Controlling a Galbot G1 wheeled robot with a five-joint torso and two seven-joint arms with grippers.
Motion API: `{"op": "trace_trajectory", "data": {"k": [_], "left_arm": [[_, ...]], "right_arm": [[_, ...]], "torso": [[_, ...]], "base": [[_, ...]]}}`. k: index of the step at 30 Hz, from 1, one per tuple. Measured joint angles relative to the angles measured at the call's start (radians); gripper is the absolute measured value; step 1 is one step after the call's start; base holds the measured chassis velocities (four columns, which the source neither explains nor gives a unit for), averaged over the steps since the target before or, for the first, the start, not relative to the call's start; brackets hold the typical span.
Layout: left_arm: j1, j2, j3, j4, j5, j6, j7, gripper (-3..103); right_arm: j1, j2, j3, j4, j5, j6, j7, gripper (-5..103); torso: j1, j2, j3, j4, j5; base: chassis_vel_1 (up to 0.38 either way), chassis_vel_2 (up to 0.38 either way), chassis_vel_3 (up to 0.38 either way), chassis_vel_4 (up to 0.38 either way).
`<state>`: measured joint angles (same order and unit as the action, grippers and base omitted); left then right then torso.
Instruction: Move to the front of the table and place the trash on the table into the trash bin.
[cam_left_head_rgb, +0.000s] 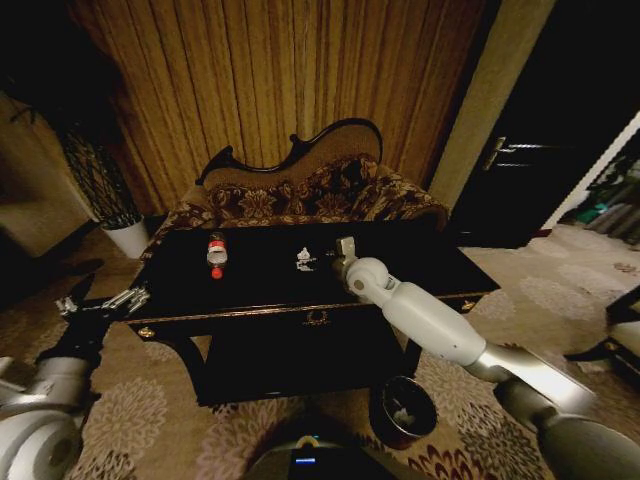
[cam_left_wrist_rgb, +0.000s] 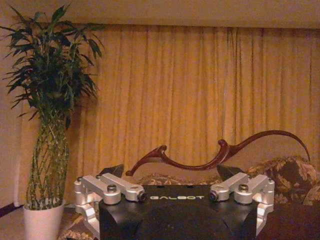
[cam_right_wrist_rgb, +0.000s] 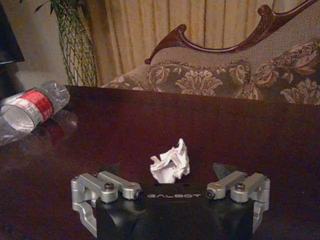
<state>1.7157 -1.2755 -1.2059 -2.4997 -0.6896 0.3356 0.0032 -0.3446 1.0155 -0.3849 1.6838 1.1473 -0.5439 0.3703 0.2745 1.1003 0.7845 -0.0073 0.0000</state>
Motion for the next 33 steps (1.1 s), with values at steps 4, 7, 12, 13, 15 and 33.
{"op": "trace_trajectory", "data": {"k": [4, 7, 12, 13, 15, 33], "left_arm": [[-0.003, -0.002, 0.001, 0.003, 0.0, 0.0, 0.0, 100], [-0.004, -0.006, -0.001, 0.003, -0.002, -0.001, 0.0, 100], [-0.005, -0.011, -0.002, 0.0, -0.002, -0.003, 0.0, 100], [-0.006, -0.011, 0.0, 0.0, -0.002, -0.003, 0.0, 100], [-0.009, -0.011, 0.002, 0.0, -0.002, -0.003, 0.0, 100], [-0.015, -0.004, 0.005, 0.002, -0.004, -0.003, 0.0, 100]], "right_arm": [[0.0, 0.009, -0.003, -0.01, -0.004, 0.001, 0.0, 100], [-0.004, 0.01, -0.009, -0.017, -0.016, 0.004, 0.0, 92], [-0.006, 0.009, -0.009, -0.02, -0.022, 0.007, 0.001, 82], [-0.007, 0.008, -0.009, -0.019, -0.022, 0.007, 0.002, 77], [-0.008, 0.007, -0.008, -0.018, -0.022, 0.007, 0.002, 71], [-0.006, -0.014, -0.006, -0.01, -0.012, 0.011, 0.003, 6]], "torso": [[0.0, 0.0, 0.0, 0.0001, 0.0], [0.0, 0.0, 0.0, 0.0, 0.0], [0.0, 0.0, 0.0, 0.0001, 0.0001], [0.0, 0.0, 0.0, 0.0, 0.0001], [0.0, 0.0, 0.0, 0.0, 0.0], [0.0, 0.0, 0.0, 0.0, 0.0001]], "base": [[0.0, 0.0, 0.0, 0.0], [0.0, 0.0, 0.0, 0.0], [0.0, 0.0, 0.0, 0.0], [0.0, 0.0, 0.0, 0.0], [0.0, 0.0, 0.0, 0.0], [0.0, 0.0, 0.0, 0.0]]}}
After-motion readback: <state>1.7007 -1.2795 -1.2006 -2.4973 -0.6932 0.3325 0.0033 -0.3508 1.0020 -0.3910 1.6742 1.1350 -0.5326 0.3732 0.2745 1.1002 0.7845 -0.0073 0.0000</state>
